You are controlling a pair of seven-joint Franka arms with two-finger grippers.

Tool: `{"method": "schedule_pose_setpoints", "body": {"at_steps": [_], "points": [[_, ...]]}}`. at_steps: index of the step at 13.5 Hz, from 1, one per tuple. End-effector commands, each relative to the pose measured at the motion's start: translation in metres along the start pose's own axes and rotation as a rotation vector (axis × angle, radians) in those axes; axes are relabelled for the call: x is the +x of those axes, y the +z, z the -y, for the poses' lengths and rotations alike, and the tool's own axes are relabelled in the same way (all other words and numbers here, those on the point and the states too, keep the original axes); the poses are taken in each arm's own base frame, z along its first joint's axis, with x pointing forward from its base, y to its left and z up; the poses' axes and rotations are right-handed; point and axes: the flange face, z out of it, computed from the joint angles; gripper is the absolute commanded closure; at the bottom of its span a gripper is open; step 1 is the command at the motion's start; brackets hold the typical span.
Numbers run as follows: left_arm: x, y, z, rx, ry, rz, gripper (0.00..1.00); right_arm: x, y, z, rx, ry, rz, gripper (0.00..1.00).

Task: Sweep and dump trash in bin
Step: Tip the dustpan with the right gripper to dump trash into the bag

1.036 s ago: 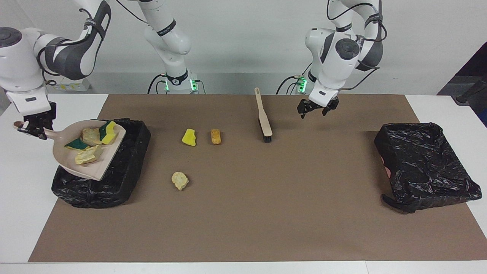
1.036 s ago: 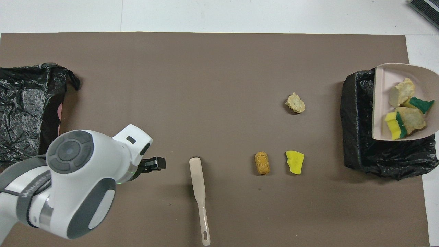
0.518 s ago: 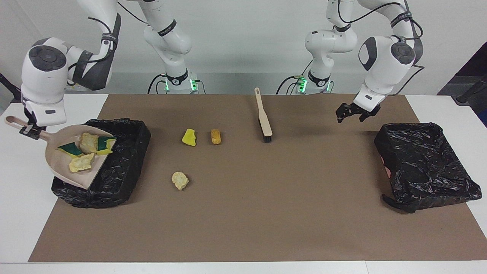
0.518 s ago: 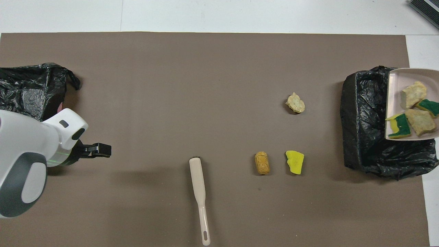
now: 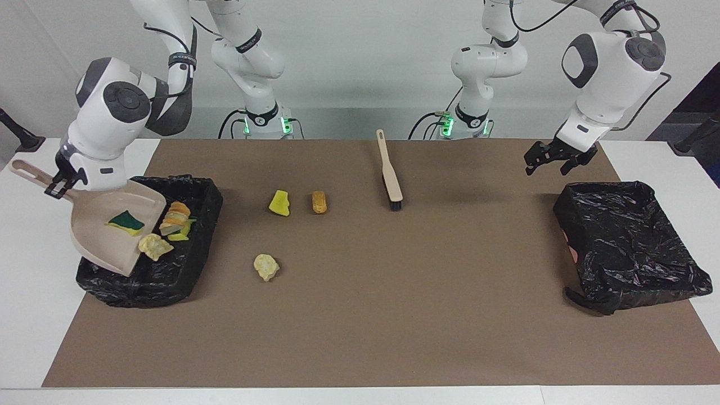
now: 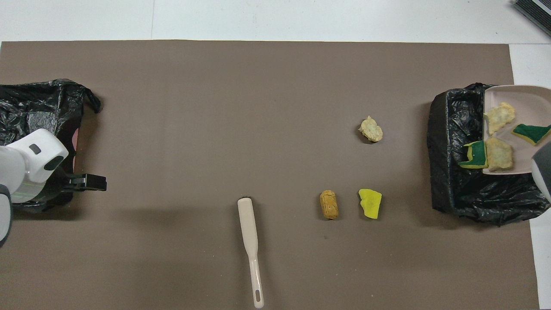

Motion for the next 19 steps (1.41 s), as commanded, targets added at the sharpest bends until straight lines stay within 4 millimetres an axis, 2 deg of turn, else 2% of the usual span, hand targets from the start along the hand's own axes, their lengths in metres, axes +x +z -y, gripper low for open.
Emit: {"method": "schedule_pose_setpoints", "body": {"at_steps": [1,5,7,8,9,10,11,13,15,17,19], "points": [[0.002,-0.034,0.000,0.013,0.009,-0.013,0.00,-0.004,-0.014,0.008,-0.003,-0.026,0.121,1.00],[-0.001,-0.083,-0.001,0.014,0.012,-0.061,0.00,-0.020,-0.036,0.007,-0.053,-0.062,0.207,1.00],[-0.003,-0.089,-0.001,0.016,0.014,-0.065,0.00,-0.012,-0.051,0.007,-0.058,-0.076,0.222,1.00],[-0.003,-0.091,-0.001,0.016,0.011,-0.068,0.00,-0.006,-0.064,0.007,-0.064,-0.093,0.252,1.00],[-0.003,-0.102,-0.003,0.018,0.015,-0.085,0.00,0.006,-0.085,0.008,-0.085,-0.109,0.264,1.00],[-0.006,-0.108,-0.005,0.016,0.017,-0.062,0.00,0.016,-0.097,0.008,-0.088,-0.118,0.271,1.00],[-0.006,-0.111,-0.005,0.016,0.017,-0.044,0.00,0.021,-0.101,0.009,-0.085,-0.112,0.280,1.00],[0.005,-0.117,-0.004,0.011,0.012,-0.052,0.00,0.059,-0.128,0.012,-0.124,-0.080,0.404,1.00],[0.006,-0.118,-0.002,0.014,0.003,-0.070,0.00,0.069,-0.125,0.016,-0.099,-0.079,0.430,1.00],[0.001,-0.114,-0.002,0.014,0.013,-0.058,0.00,0.064,-0.121,0.016,-0.079,-0.104,0.434,1.00],[0.001,-0.114,-0.007,0.015,0.022,-0.057,0.00,0.052,-0.129,0.013,-0.094,-0.073,0.430,1.00]]}}
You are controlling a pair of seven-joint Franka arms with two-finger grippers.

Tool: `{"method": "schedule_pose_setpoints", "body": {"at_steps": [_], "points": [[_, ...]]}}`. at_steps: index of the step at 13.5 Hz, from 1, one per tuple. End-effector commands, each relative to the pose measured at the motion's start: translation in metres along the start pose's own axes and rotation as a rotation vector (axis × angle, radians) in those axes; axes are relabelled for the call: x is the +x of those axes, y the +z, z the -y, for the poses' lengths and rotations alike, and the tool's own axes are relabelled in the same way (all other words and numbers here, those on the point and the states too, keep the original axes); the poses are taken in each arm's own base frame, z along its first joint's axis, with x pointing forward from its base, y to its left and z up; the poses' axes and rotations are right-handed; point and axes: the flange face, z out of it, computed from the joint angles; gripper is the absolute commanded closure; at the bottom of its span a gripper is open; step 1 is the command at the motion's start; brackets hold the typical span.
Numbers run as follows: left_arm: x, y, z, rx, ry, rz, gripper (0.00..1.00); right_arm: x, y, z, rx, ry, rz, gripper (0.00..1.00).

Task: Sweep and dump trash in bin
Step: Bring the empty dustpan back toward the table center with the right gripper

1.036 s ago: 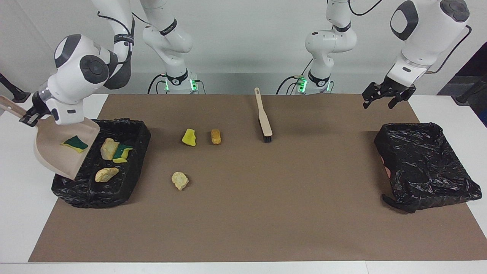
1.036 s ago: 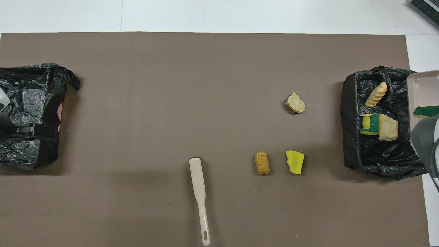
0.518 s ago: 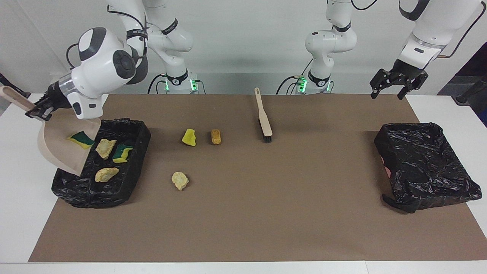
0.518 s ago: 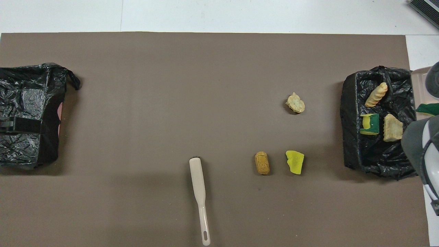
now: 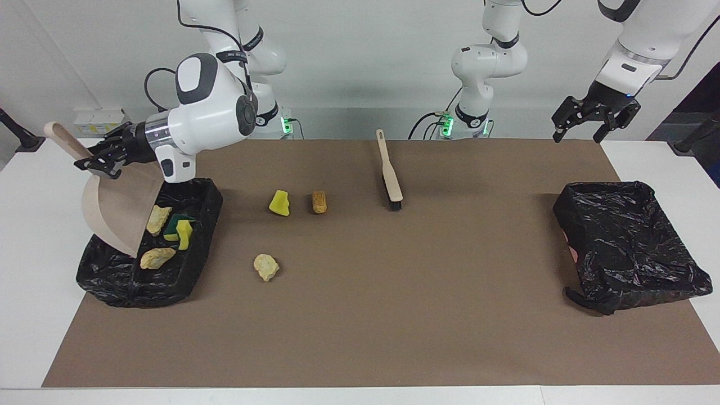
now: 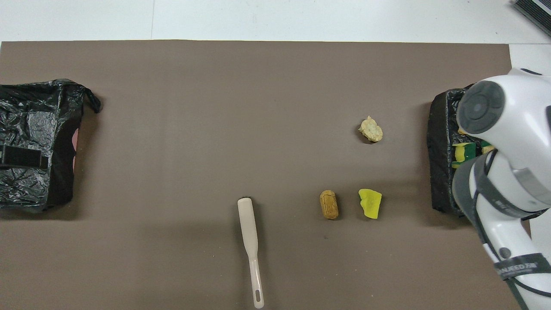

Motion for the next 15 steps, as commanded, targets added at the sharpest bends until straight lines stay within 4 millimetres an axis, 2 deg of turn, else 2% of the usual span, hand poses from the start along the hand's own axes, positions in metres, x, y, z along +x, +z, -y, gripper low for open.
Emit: {"method": "schedule_pose_setpoints", "body": {"at_steps": [1,3,4,5,8,10,12,15], "points": [[-0.002,-0.004,-0.002,0.014,0.007,0.014,0.00,-0.032,-0.002,-0.005,-0.019,0.051,0.021,1.00],[-0.002,-0.010,-0.007,0.016,0.015,0.007,0.00,-0.043,-0.001,-0.007,-0.008,0.096,-0.072,1.00],[-0.002,-0.014,-0.010,0.016,0.017,-0.002,0.00,-0.048,0.005,-0.009,-0.009,0.113,-0.121,1.00],[-0.002,-0.015,-0.011,0.015,0.019,-0.008,0.00,-0.047,0.008,-0.011,-0.012,0.132,-0.171,1.00],[-0.004,-0.015,-0.008,0.015,0.011,-0.013,0.00,-0.030,-0.001,-0.015,0.000,0.274,-0.353,1.00],[-0.006,-0.015,-0.011,0.014,0.019,-0.004,0.00,-0.015,0.003,-0.024,0.001,0.329,-0.472,1.00],[-0.005,-0.015,-0.010,0.016,0.020,-0.006,0.00,-0.005,-0.011,-0.029,0.005,0.396,-0.583,1.00],[-0.006,-0.016,-0.002,0.016,0.005,-0.006,0.00,-0.007,-0.043,-0.045,0.048,0.525,-0.699,1.00]]}}
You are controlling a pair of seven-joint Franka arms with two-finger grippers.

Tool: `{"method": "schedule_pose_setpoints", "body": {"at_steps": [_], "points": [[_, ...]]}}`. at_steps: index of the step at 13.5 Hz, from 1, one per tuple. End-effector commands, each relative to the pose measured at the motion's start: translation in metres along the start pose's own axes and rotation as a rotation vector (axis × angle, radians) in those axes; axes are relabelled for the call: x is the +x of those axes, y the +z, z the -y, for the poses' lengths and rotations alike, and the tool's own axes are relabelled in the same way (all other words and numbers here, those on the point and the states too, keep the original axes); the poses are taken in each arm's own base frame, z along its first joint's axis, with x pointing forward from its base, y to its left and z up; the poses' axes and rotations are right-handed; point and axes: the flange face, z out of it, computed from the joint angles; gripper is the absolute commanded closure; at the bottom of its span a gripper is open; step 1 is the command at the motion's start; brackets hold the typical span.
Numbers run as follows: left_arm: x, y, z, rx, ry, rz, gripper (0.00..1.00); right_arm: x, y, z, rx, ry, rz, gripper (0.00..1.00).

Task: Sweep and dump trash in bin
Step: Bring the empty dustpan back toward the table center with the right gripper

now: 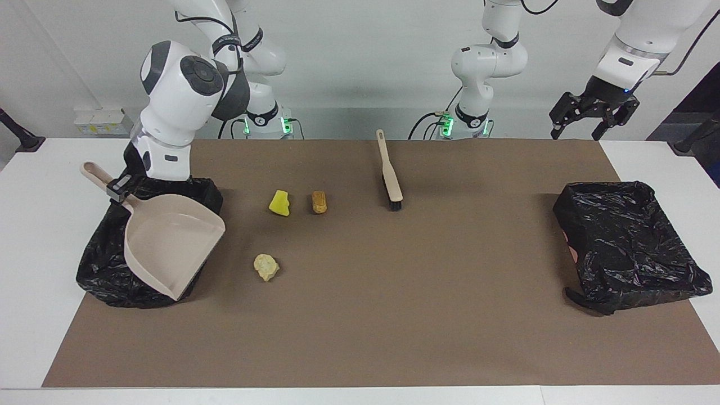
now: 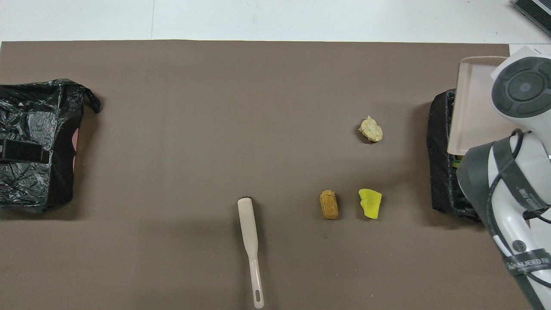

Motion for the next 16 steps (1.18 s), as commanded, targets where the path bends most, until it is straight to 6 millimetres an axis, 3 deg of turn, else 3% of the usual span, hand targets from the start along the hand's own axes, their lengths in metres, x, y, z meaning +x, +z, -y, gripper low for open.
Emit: {"method": "schedule_pose_setpoints", "body": {"at_steps": [1,5,11,13,14,16], "points": [[-0.004,-0.006,0.006,0.014,-0.009,0.009,0.00,0.031,-0.025,-0.013,0.051,0.107,-0.143,1.00],[-0.004,-0.006,0.005,0.014,-0.007,0.008,0.00,0.075,-0.045,-0.003,0.147,0.416,-0.244,1.00],[-0.004,-0.007,0.005,0.014,-0.007,0.008,0.00,0.165,-0.082,0.028,0.321,0.709,-0.329,1.00],[-0.004,-0.006,0.005,0.014,-0.007,0.010,0.00,0.190,-0.089,0.029,0.387,0.786,-0.331,1.00],[-0.004,-0.006,0.005,0.014,-0.007,0.008,0.00,0.211,-0.105,0.027,0.400,0.804,-0.317,1.00],[-0.004,-0.006,0.005,0.014,-0.007,0.008,0.00,0.247,-0.108,0.025,0.454,0.904,-0.272,1.00]]}}
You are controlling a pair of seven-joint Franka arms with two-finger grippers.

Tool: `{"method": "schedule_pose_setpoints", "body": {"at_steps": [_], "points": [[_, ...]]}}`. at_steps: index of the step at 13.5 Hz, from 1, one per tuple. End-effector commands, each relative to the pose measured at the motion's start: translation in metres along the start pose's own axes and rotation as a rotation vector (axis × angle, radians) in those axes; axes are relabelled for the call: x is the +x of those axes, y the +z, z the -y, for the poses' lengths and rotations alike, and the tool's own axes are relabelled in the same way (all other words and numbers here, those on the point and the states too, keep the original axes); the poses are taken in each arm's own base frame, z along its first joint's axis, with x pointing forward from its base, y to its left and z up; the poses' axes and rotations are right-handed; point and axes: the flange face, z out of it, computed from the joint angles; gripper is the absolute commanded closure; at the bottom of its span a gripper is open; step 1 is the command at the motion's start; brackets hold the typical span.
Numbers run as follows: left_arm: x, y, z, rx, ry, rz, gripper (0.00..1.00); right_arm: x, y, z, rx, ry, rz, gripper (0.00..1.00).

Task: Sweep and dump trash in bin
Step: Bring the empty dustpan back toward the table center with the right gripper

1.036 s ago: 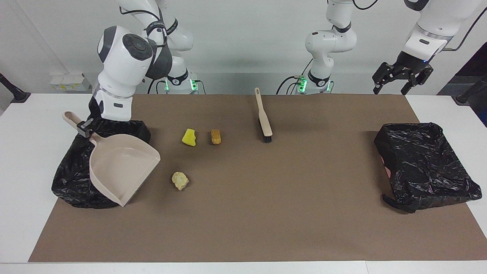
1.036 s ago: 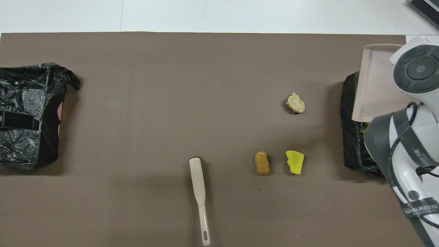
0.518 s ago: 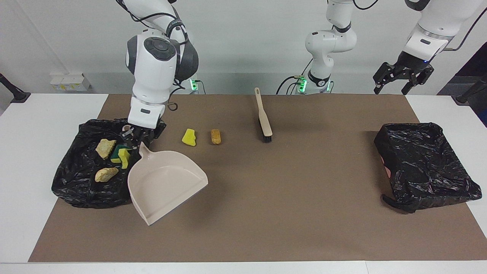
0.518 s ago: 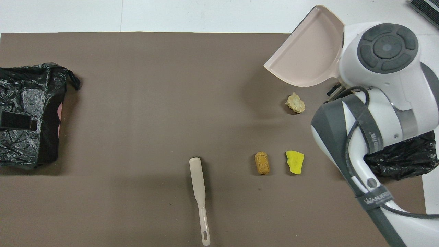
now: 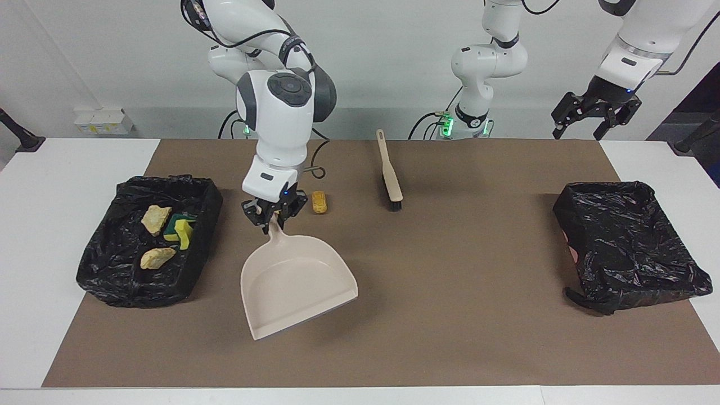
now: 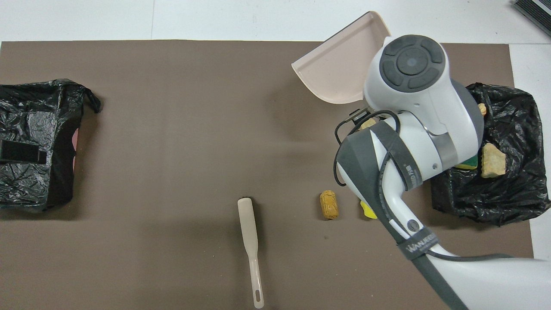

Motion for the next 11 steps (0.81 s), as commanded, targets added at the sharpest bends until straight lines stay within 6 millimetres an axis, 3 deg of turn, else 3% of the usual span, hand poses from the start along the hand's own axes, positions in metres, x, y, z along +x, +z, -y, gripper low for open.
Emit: {"method": "schedule_pose_setpoints", "body": {"at_steps": [1,4,5,7,9,11], "points": [[-0.004,-0.006,0.002,0.014,-0.002,0.007,0.00,0.040,0.016,0.044,0.051,0.136,0.022,1.00],[-0.003,-0.005,0.002,0.014,-0.002,0.008,0.00,0.050,0.025,0.120,0.070,0.284,0.026,1.00],[-0.004,-0.006,0.002,0.014,-0.002,0.007,0.00,0.053,0.032,0.136,0.104,0.352,0.041,1.00],[-0.004,-0.006,0.002,0.014,-0.002,0.007,0.00,0.056,0.026,0.153,0.226,0.403,0.058,1.00],[-0.004,-0.006,0.002,0.014,-0.002,0.007,0.00,0.058,0.032,0.187,0.268,0.454,0.061,1.00],[-0.003,-0.005,0.002,0.014,-0.002,0.007,0.00,0.059,0.050,0.214,0.288,0.506,0.088,1.00]]}}
